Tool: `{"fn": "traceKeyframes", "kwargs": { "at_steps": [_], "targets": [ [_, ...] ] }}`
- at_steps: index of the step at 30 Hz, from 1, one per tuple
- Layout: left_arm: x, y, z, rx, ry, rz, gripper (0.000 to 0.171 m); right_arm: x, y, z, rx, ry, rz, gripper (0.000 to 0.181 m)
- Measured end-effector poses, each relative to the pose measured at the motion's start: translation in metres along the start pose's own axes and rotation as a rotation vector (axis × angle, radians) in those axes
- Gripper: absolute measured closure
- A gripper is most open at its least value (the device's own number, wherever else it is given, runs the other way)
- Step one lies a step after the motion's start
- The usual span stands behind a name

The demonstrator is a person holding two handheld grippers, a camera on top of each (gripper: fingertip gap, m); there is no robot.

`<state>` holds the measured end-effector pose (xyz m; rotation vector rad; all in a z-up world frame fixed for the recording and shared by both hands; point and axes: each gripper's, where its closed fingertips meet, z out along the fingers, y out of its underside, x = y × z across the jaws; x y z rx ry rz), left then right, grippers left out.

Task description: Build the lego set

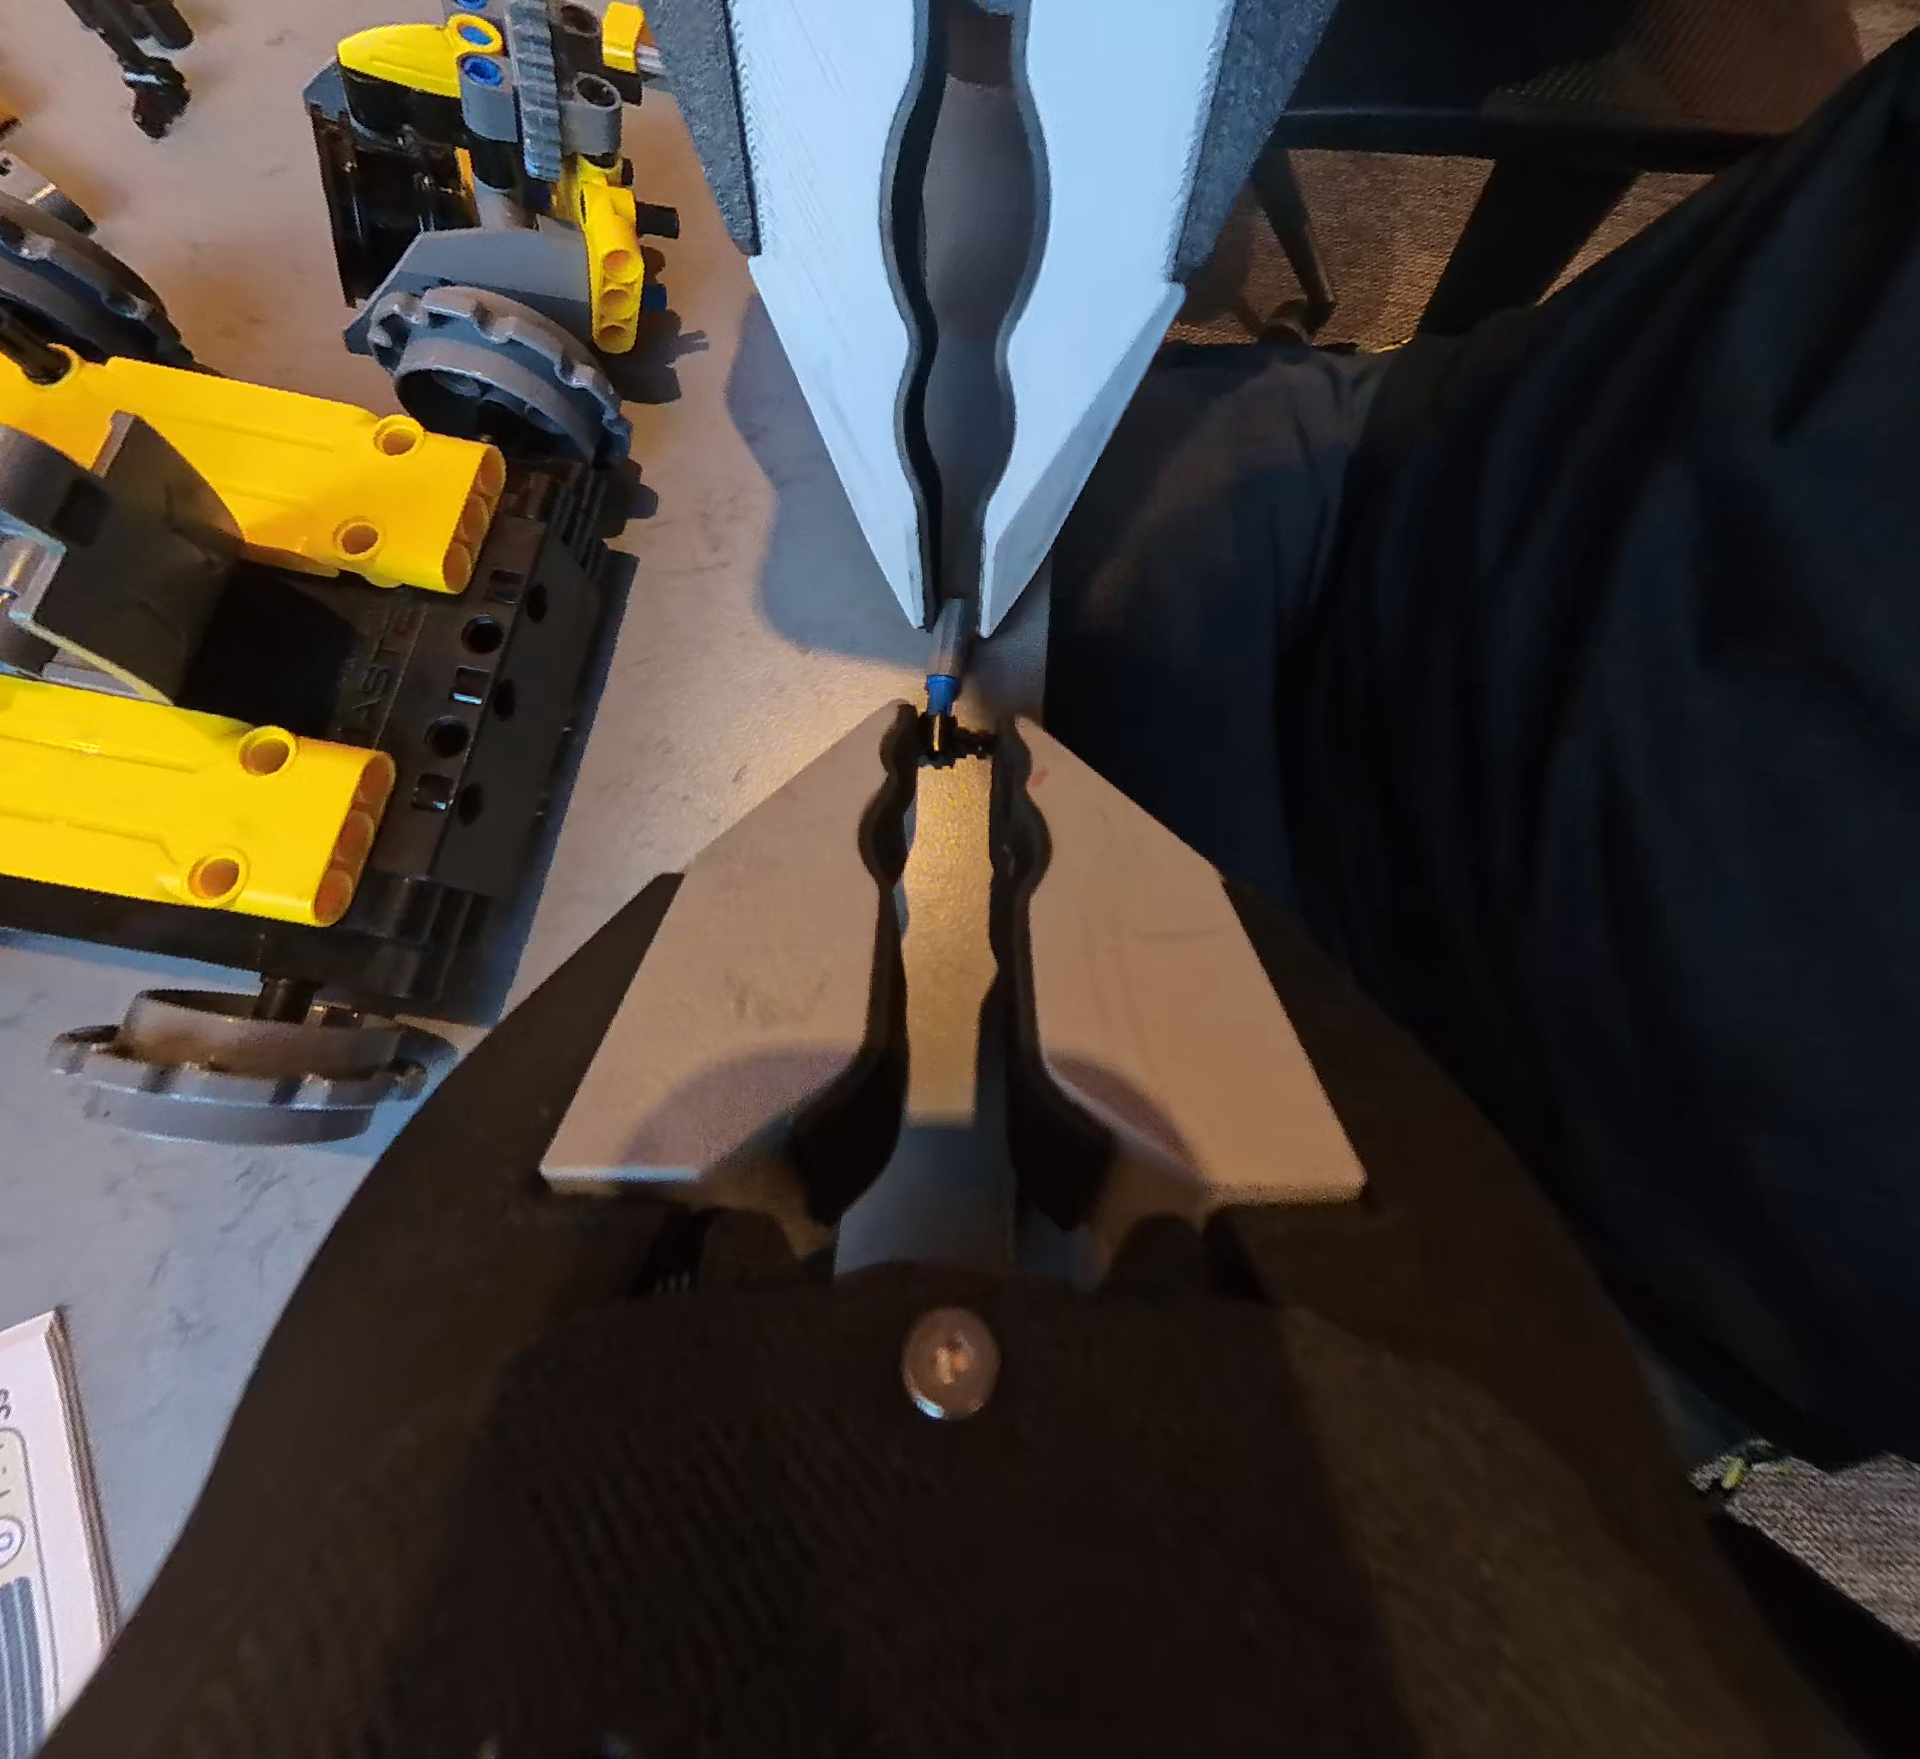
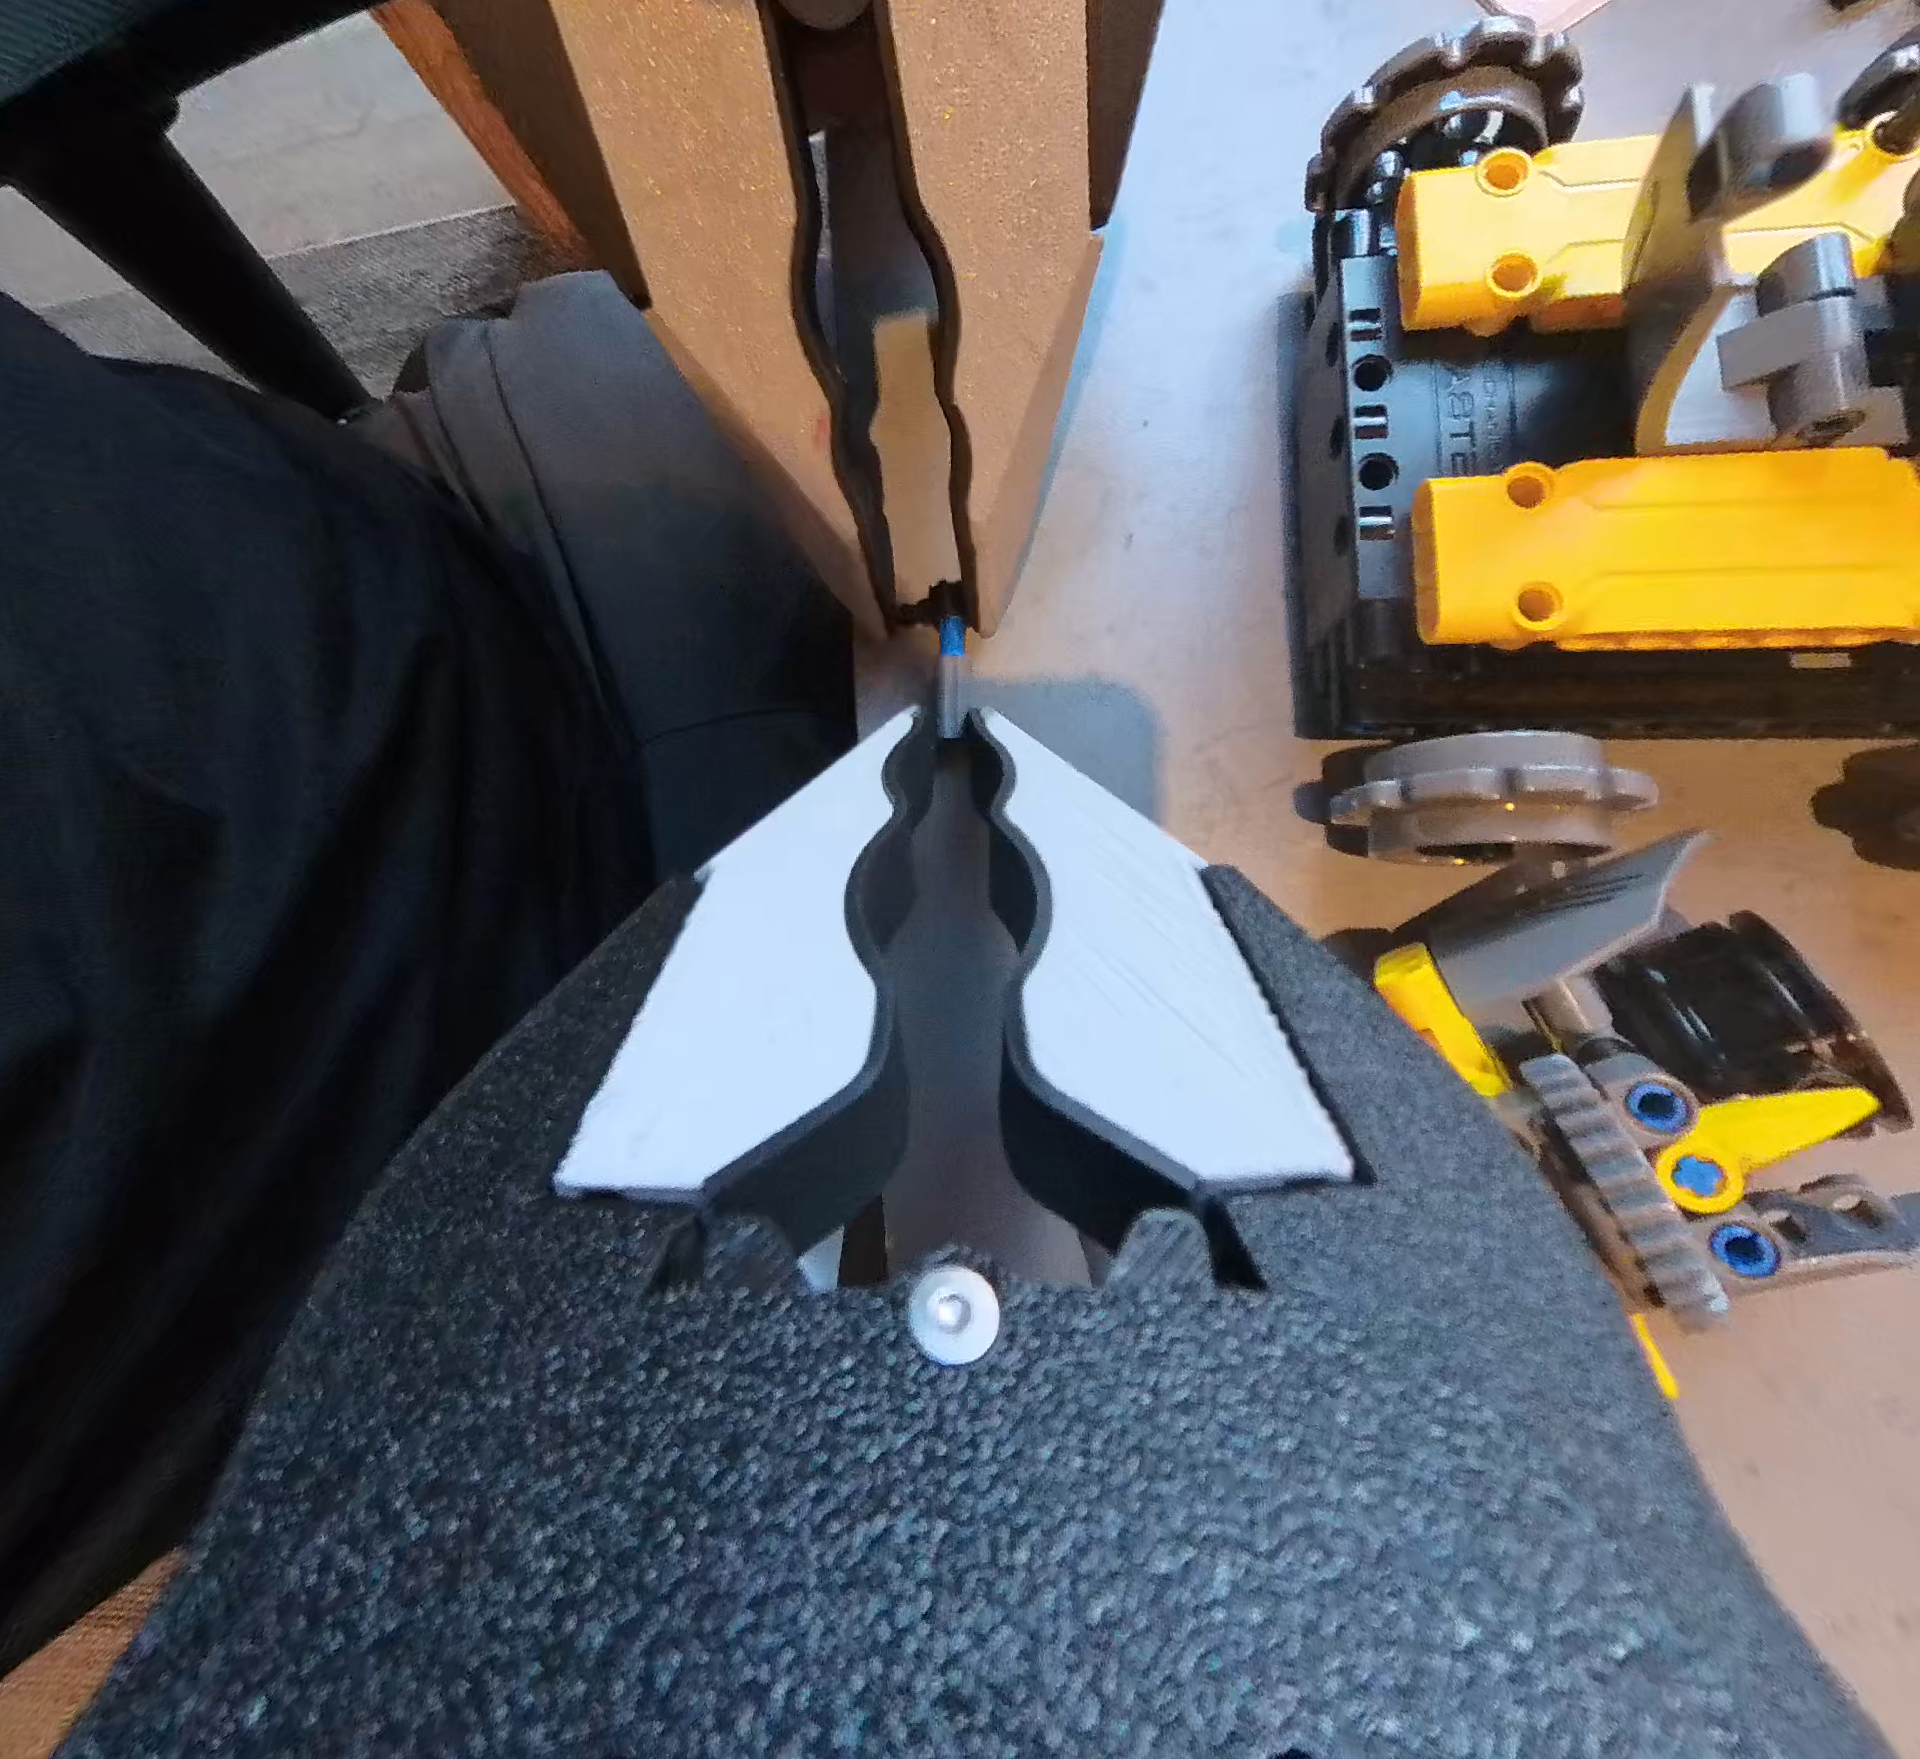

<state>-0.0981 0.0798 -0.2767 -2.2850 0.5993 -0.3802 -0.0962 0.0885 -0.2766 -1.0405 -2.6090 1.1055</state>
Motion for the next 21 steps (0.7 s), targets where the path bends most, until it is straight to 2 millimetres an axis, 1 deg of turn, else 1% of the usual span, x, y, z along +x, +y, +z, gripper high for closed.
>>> {"fn": "traceKeyframes", "kwargs": {
  "at_steps": [4,9,21],
  "targets": [
    [0.0003,-0.0006,0.0007,-0.007,-0.032,0.002,0.158,0.0000,0.0009,-0.0006,-0.024,0.038,-0.066,0.176],
    [0.0008,-0.0016,0.0019,0.008,-0.070,-0.006,0.158,-0.0002,0.0022,-0.0015,-0.033,0.025,-0.083,0.176],
    [-0.0008,-0.0023,0.0011,0.021,-0.013,-0.085,0.158,0.0005,0.0018,-0.0011,-0.037,0.037,-0.171,0.175]
  ]
}}
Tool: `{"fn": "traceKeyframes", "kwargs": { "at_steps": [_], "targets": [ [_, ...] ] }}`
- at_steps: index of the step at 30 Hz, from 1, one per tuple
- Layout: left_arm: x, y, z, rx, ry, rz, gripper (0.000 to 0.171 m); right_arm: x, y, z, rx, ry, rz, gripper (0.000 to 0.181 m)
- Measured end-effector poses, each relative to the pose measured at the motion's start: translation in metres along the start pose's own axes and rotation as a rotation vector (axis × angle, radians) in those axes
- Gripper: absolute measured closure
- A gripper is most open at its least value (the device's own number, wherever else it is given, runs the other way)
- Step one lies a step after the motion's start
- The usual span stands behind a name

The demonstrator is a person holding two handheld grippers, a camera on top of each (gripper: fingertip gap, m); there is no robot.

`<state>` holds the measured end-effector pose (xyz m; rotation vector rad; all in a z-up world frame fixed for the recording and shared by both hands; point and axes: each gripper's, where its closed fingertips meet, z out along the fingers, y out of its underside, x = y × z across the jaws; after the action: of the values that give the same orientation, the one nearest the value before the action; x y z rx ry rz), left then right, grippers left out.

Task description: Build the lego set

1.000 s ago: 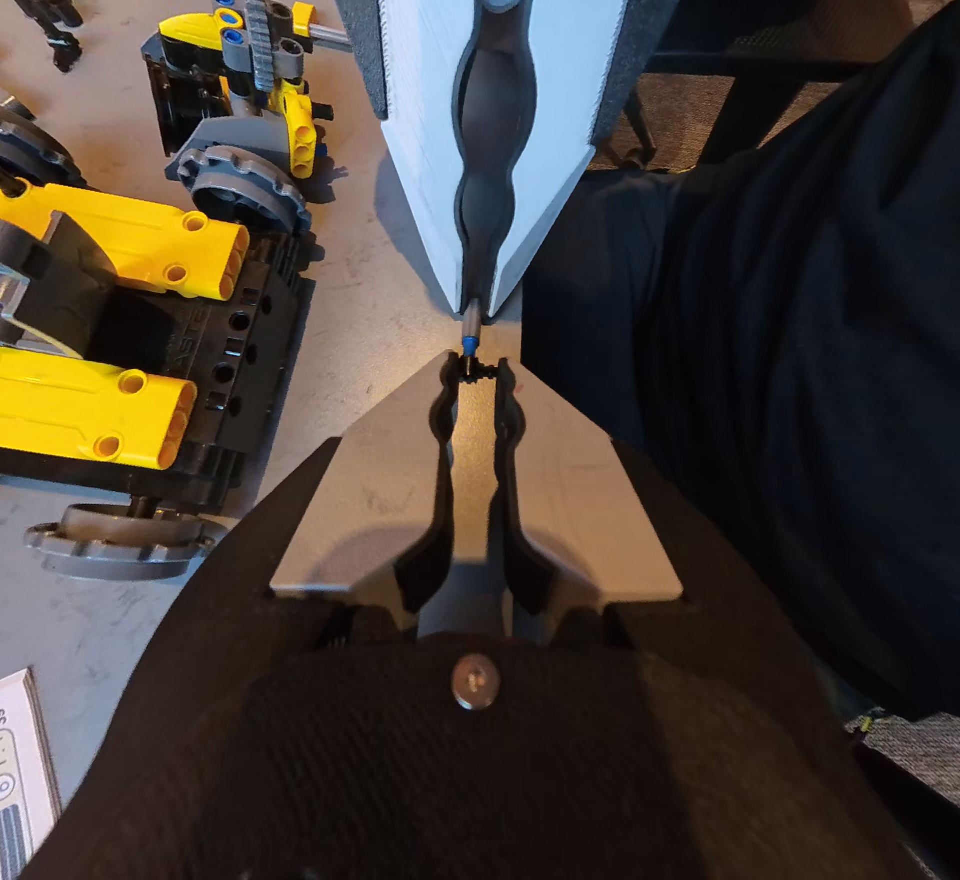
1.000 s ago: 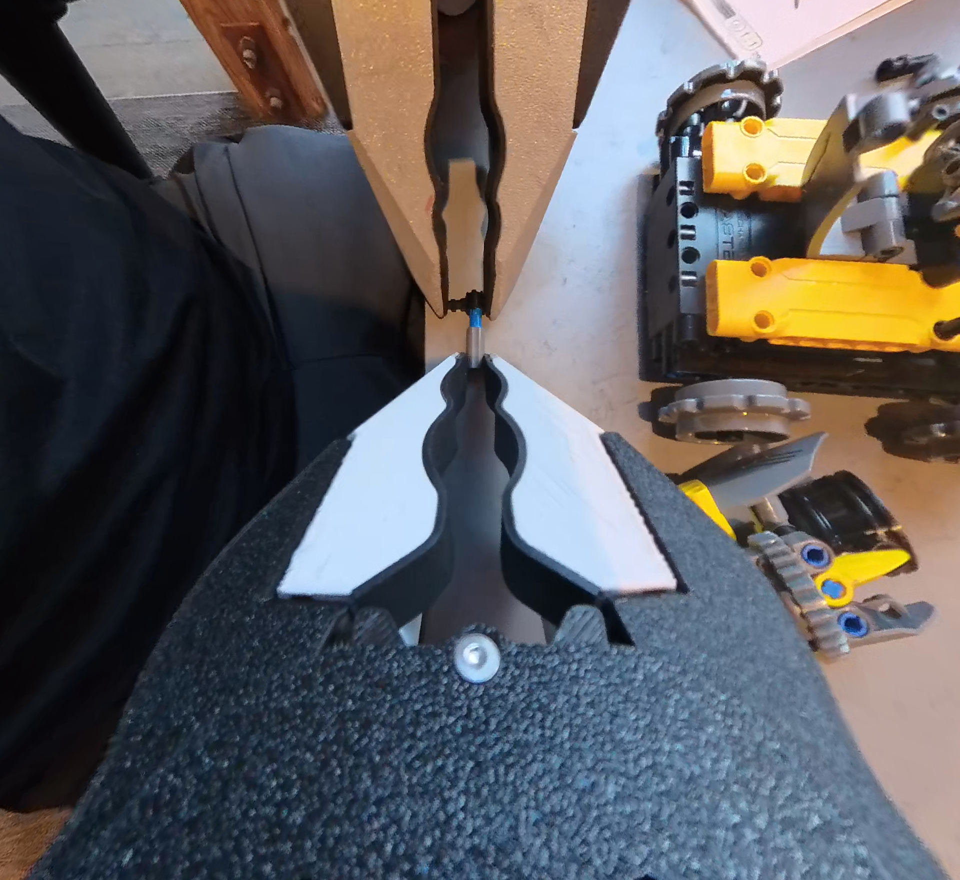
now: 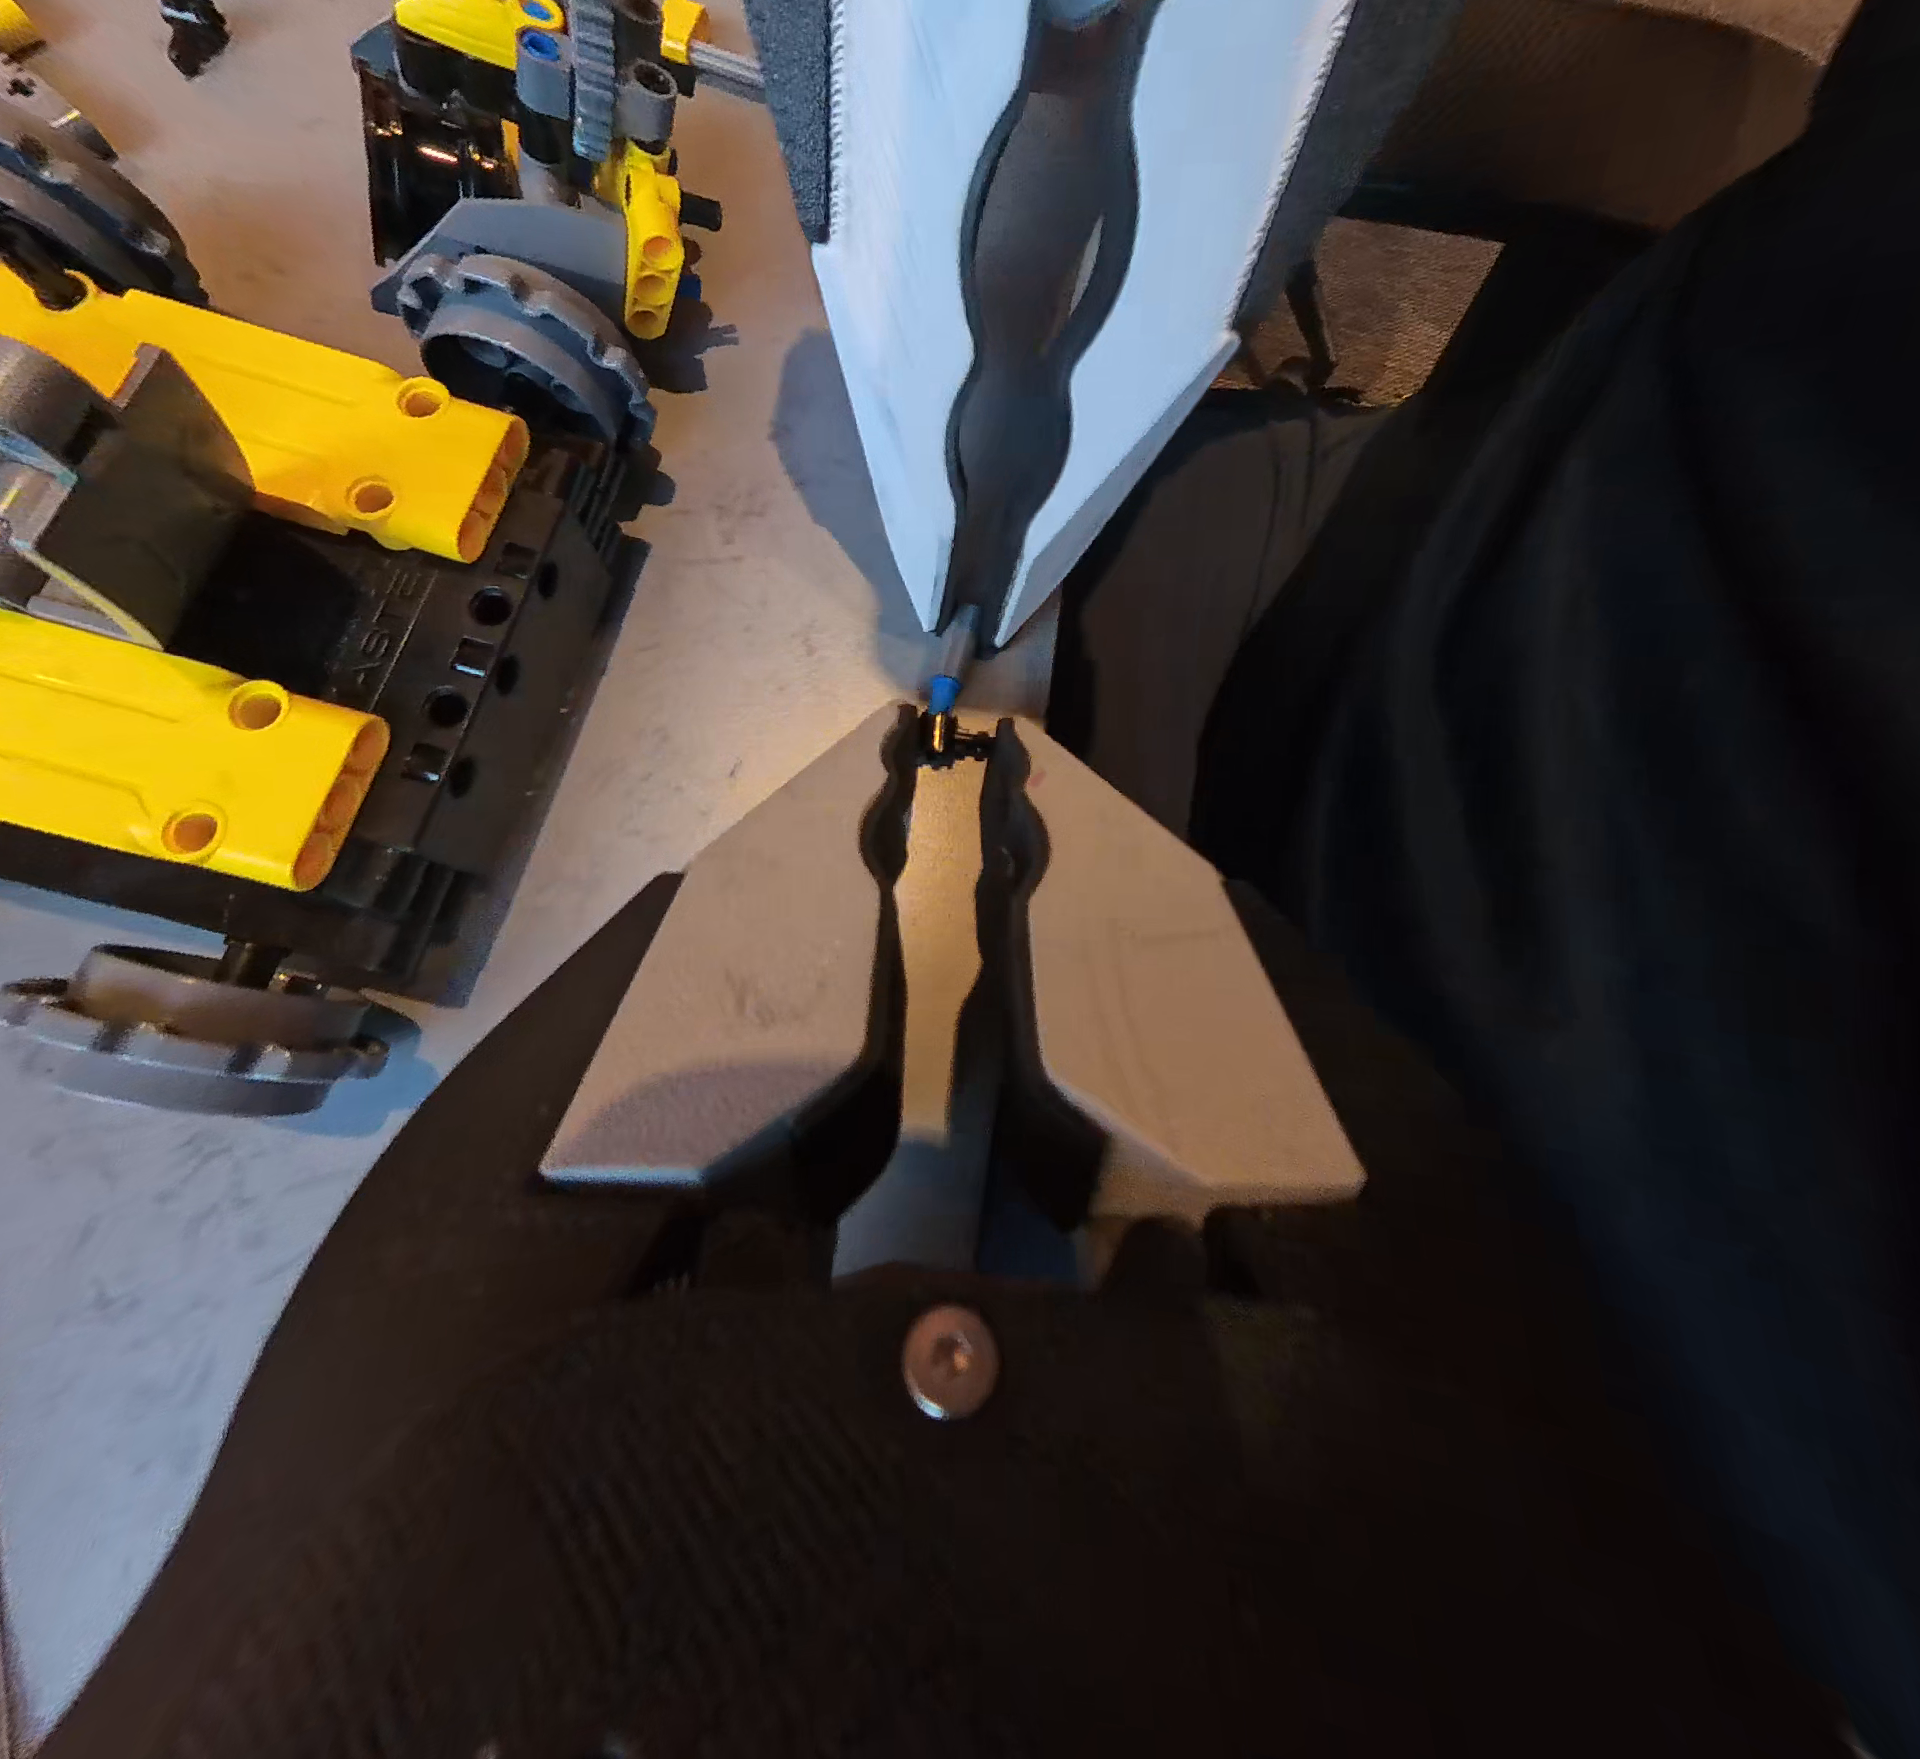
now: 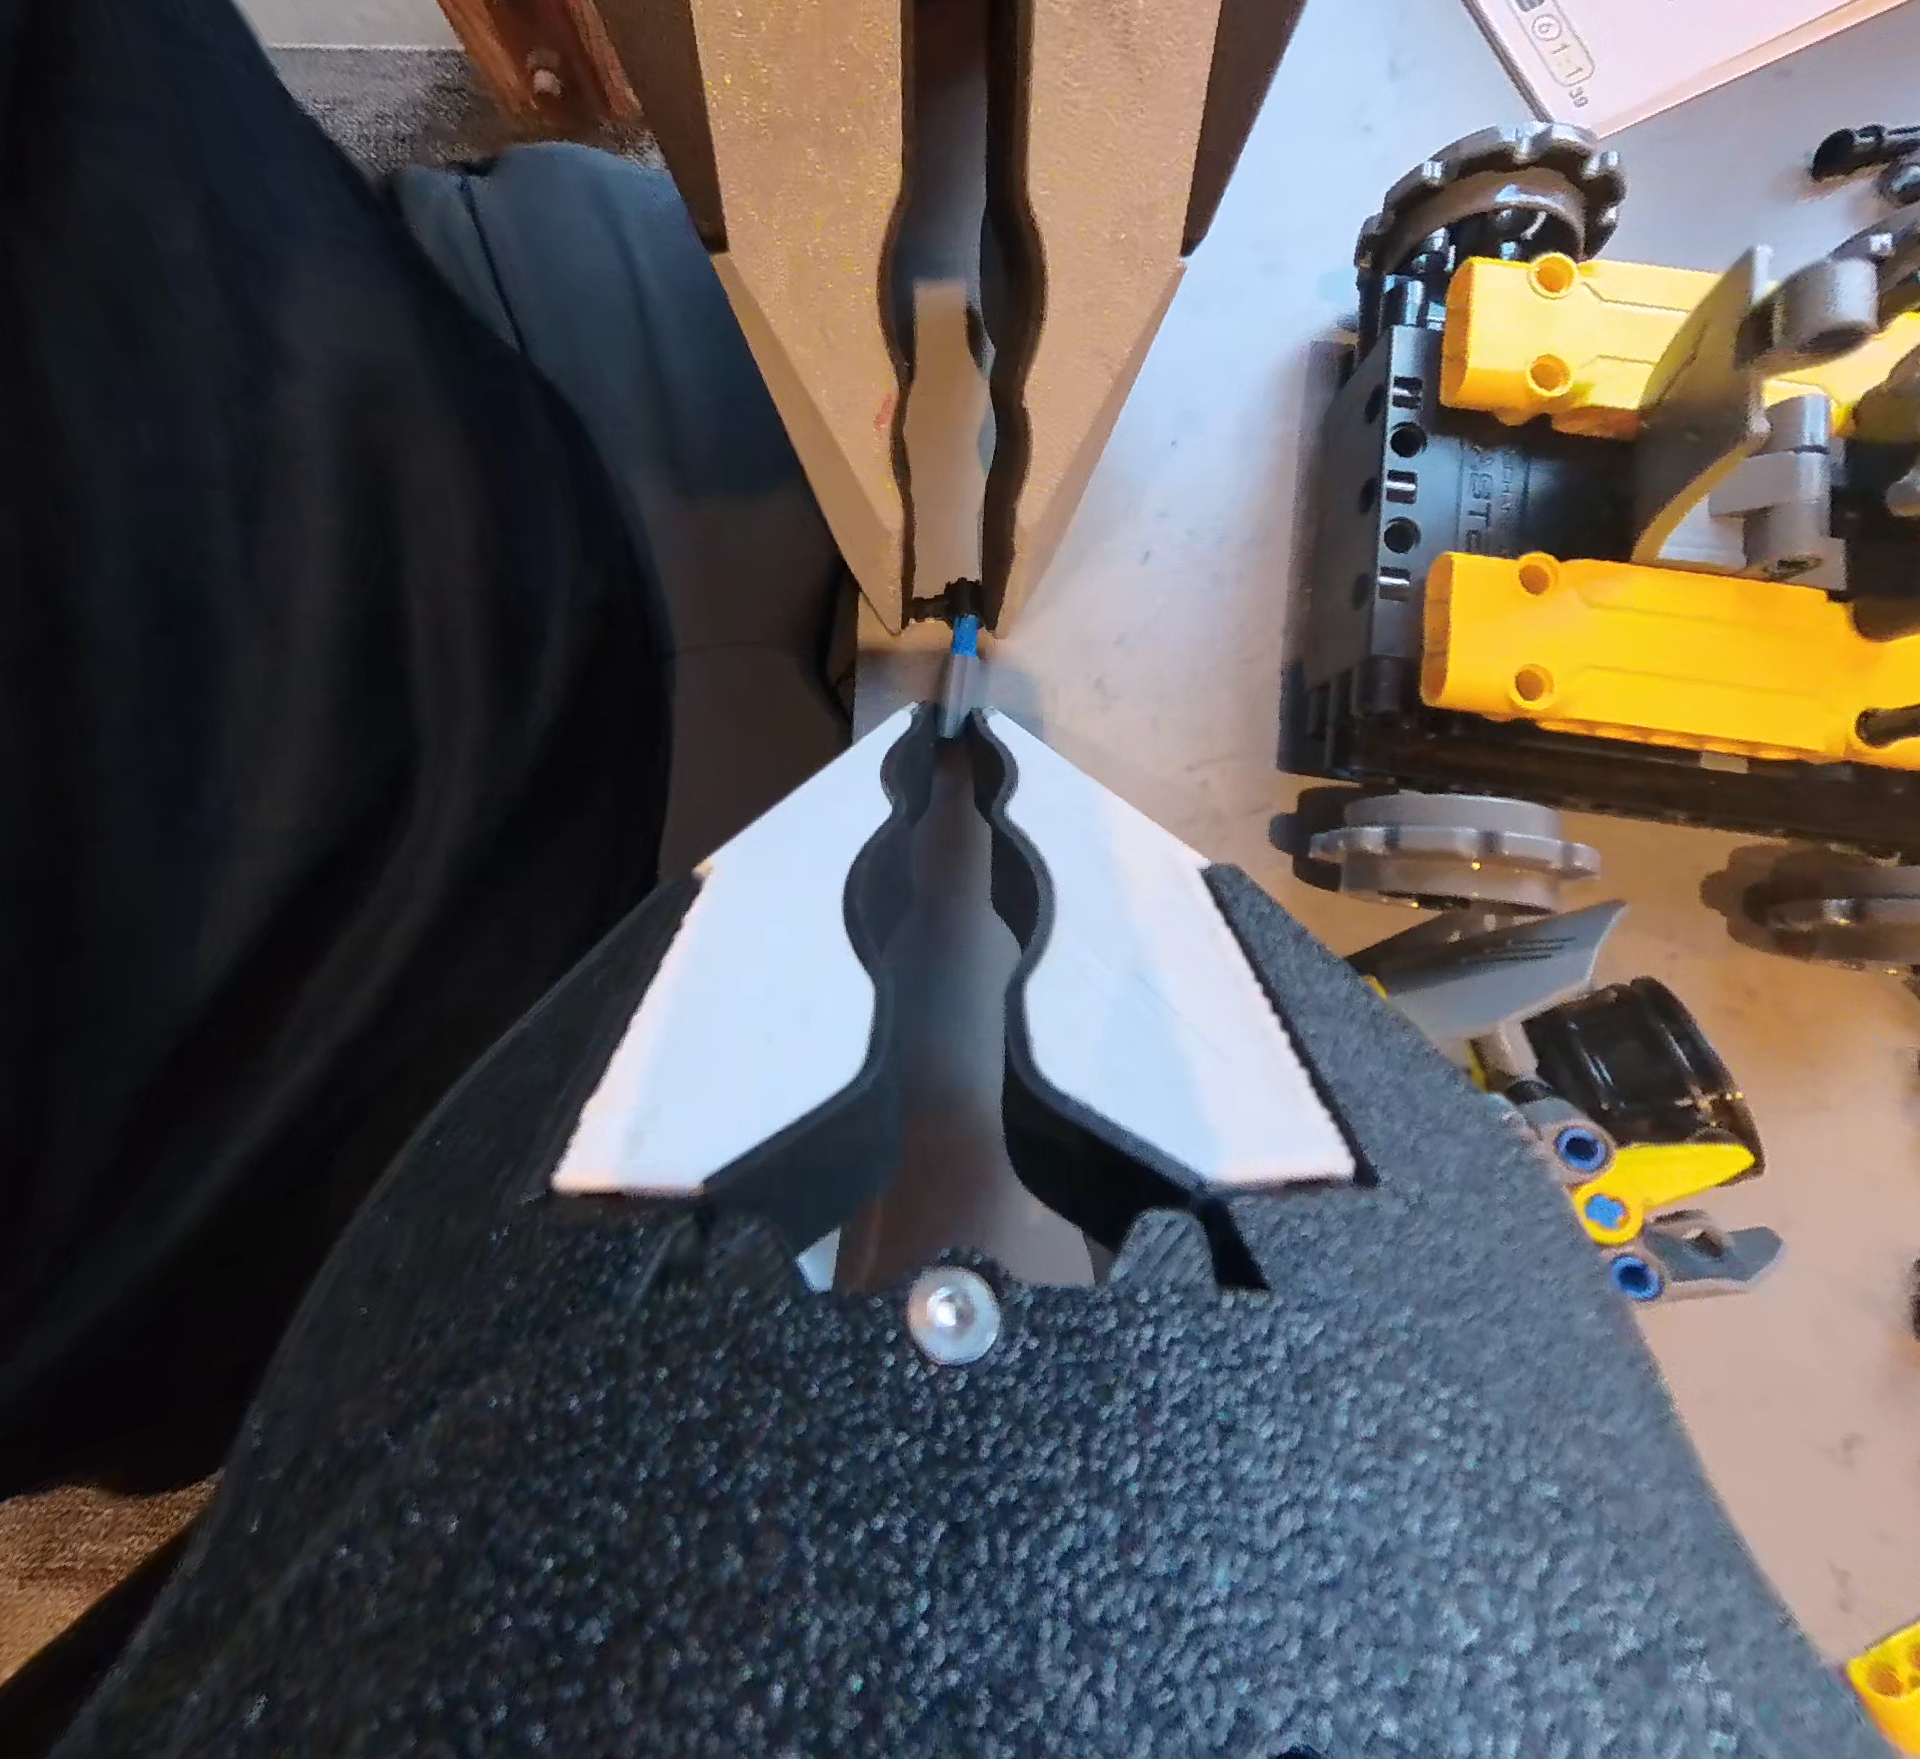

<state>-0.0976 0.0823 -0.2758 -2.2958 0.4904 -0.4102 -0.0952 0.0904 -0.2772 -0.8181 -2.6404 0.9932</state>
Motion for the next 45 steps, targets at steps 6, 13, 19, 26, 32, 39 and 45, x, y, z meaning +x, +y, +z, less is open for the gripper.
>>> {"fn": "traceKeyframes", "kwargs": {
  "at_steps": [6,13,19,26,32,39,45],
  "targets": [
    [-0.0014,-0.0001,0.0000,0.002,-0.012,-0.001,0.158,0.0003,-0.0002,0.0005,-0.013,-0.030,0.003,0.174],
    [-0.0032,-0.0004,-0.0002,0.004,-0.017,-0.013,0.158,0.0008,-0.0005,0.0009,-0.011,-0.041,-0.007,0.174],
    [-0.0042,-0.0007,0.0002,0.005,-0.026,-0.013,0.158,0.0010,-0.0008,0.0011,-0.010,-0.036,-0.009,0.174],
    [-0.0046,-0.0010,0.0005,0.005,-0.034,-0.010,0.158,0.0010,-0.0009,0.0013,-0.025,-0.046,-0.016,0.174],
    [-0.0052,-0.0010,0.0003,0.006,-0.032,-0.018,0.158,0.0012,-0.0014,0.0017,-0.016,-0.047,-0.017,0.173],
    [-0.0061,-0.0017,-0.0003,0.006,-0.037,-0.021,0.158,0.0021,-0.0016,0.0018,0.026,-0.040,0.020,0.173],
    [-0.0082,-0.0019,0.0010,-0.002,-0.111,0.048,0.157,0.0026,-0.0017,0.0018,0.061,0.013,-0.008,0.172]
  ]
}}
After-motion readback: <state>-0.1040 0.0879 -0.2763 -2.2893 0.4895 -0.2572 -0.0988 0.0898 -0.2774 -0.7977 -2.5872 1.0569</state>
